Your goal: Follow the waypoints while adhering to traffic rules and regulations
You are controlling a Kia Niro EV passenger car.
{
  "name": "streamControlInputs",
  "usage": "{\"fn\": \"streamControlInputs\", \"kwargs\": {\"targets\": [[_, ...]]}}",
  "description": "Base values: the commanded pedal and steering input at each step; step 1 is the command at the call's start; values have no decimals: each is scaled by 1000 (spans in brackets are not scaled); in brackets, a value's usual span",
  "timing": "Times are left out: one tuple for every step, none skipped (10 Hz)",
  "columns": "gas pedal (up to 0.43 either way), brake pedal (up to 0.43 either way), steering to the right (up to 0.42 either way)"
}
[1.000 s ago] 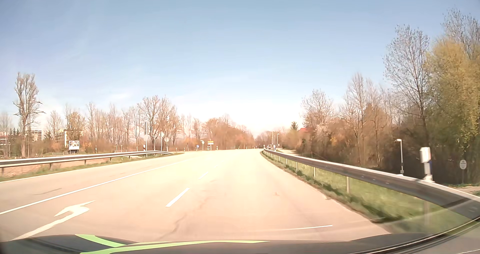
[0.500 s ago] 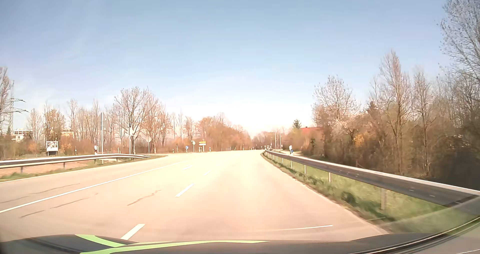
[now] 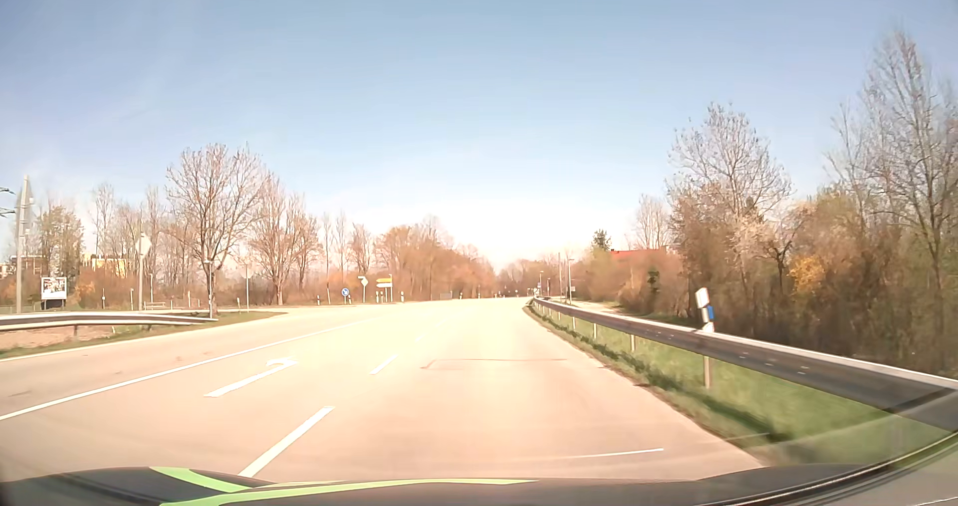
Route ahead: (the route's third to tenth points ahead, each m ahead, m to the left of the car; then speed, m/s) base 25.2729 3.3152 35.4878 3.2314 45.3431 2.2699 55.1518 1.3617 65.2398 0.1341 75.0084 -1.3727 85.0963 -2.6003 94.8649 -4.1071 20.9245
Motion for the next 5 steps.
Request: {"fn": "streamControlInputs", "kwargs": {"targets": [[157, 0, 6], [157, 0, 6], [157, 0, 6], [157, 0, 6], [157, 0, 6]]}}
